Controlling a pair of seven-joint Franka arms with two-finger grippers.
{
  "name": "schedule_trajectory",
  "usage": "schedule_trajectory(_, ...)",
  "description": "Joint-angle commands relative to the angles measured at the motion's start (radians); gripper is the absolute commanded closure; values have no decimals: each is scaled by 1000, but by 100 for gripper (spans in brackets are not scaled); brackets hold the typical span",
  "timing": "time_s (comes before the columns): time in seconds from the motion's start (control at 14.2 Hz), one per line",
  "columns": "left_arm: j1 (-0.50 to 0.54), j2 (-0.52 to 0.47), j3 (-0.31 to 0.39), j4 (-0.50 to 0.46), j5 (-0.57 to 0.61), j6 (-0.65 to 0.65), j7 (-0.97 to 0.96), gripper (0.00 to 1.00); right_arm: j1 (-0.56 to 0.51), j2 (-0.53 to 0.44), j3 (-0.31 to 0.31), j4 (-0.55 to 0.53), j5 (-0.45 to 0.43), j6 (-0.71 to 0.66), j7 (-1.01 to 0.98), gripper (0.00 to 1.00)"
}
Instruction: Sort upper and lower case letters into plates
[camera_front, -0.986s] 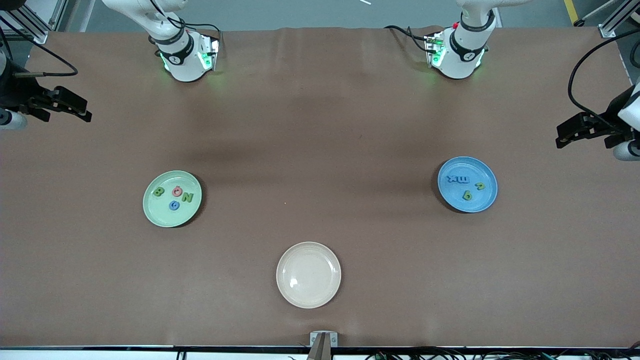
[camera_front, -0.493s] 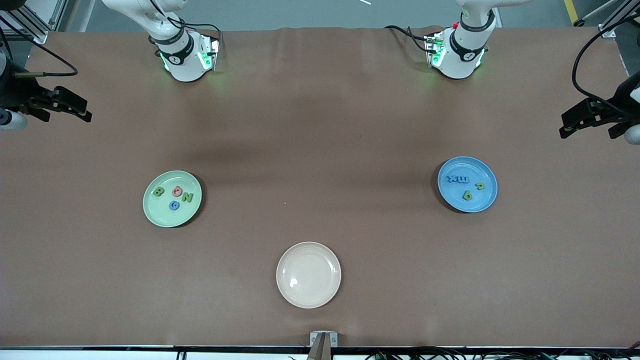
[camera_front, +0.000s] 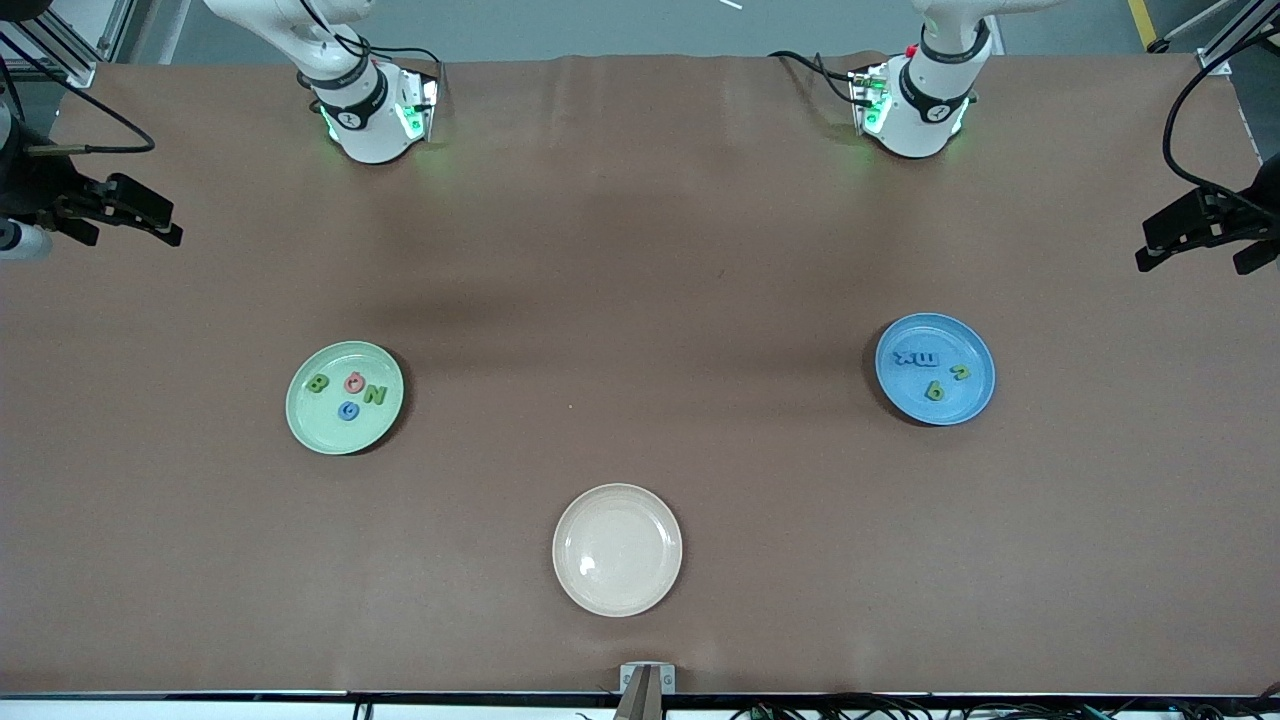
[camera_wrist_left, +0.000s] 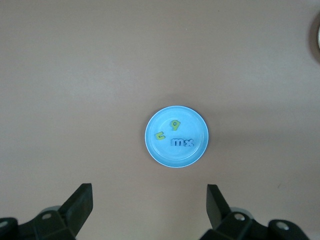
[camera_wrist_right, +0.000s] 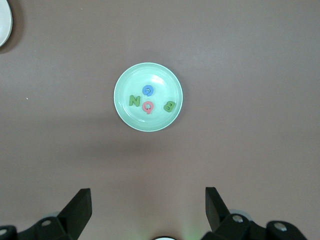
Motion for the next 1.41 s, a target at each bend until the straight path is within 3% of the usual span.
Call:
schedule_trajectory(0.0,-32,-29,18,-19,-13,-6,18,0,-17,-31,11,-29,6,24,-47,0)
schedule_trajectory(0.28,-49,-30,46,-17,-16,-7,16,0,-16,-32,11,-29,3,43,-70,0)
schedule_trajectory(1.34,-47,-9,41,0,-14,9,-7,0,-25,-28,10,-31,6,6,-72,0)
